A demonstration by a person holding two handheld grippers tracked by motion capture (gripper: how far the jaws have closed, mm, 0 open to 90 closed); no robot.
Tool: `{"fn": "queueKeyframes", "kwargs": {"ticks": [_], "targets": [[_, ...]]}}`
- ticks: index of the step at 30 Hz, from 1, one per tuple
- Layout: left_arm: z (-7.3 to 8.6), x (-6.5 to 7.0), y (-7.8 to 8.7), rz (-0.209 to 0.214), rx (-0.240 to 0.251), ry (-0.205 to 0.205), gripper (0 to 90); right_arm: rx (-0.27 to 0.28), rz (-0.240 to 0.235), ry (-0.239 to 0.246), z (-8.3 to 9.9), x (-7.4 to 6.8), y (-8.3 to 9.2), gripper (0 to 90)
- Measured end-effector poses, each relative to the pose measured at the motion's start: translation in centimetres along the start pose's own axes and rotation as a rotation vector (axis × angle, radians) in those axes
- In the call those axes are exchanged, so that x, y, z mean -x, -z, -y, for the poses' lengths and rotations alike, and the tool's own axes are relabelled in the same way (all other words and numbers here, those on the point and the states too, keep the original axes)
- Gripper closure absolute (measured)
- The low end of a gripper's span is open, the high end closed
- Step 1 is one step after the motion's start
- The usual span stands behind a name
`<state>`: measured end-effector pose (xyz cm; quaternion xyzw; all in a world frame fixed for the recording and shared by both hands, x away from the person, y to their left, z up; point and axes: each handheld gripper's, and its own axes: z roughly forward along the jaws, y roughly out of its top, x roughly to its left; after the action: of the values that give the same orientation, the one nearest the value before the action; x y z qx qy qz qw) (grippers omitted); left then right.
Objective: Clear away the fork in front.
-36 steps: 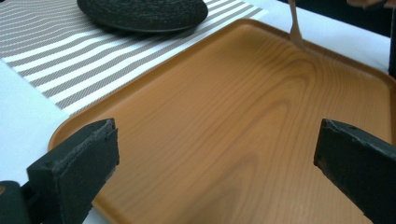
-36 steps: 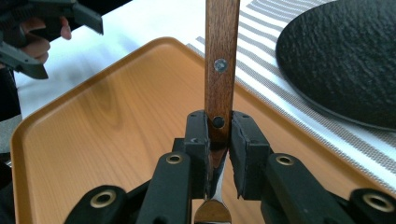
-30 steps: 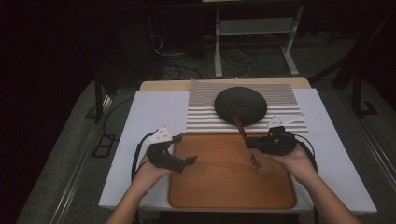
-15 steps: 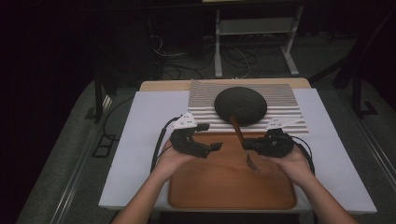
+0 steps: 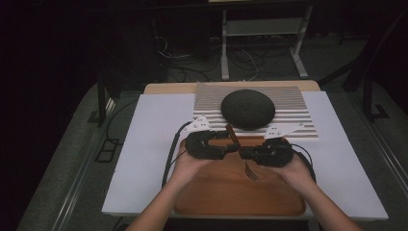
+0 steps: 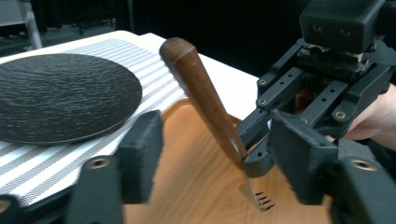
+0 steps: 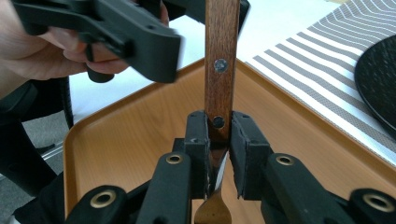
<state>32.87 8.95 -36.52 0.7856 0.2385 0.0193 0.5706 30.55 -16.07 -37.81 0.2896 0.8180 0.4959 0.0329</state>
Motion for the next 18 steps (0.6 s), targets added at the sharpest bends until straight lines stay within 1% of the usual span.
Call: {"fn": "queueKeyframes", "kwargs": {"ticks": [1,2,3,6,9,12,15,16,18], "targets": [[0.1,0.0,-0.1,0.014,0.000,0.011,42.2,0.002,-0.003,0.006,-0.1,-0.2,-0.2,77.2],[0.2,0.0,-0.1,0.019,0.001,0.018,44.0,0.004,-0.002,0.009,-0.2,-0.2,-0.3,77.2],[0.2,0.0,-0.2,0.020,0.002,0.021,45.7,0.003,0.000,0.012,-0.2,-0.3,-0.4,77.2],[0.3,0.0,-0.3,0.020,0.002,0.029,54.5,0.005,0.001,0.018,-0.3,-0.5,-0.7,77.1],[0.4,0.0,-0.3,0.020,0.006,0.040,60.8,0.001,0.010,0.030,-0.4,-0.7,-0.9,77.1],[0.4,0.0,-0.2,0.026,0.017,0.052,66.2,0.006,0.015,0.036,-0.5,-0.9,-1.1,77.1],[0.4,0.0,-0.2,0.027,0.020,0.053,70.9,0.010,0.020,0.048,-0.7,-1.1,-1.1,77.2],[0.3,0.0,-0.1,0.033,0.029,0.053,73.2,0.015,0.020,0.049,-0.7,-1.2,-1.1,77.1],[0.3,0.0,0.0,0.039,0.034,0.058,74.4,0.021,0.021,0.051,-0.8,-1.4,-1.1,77.1]]}}
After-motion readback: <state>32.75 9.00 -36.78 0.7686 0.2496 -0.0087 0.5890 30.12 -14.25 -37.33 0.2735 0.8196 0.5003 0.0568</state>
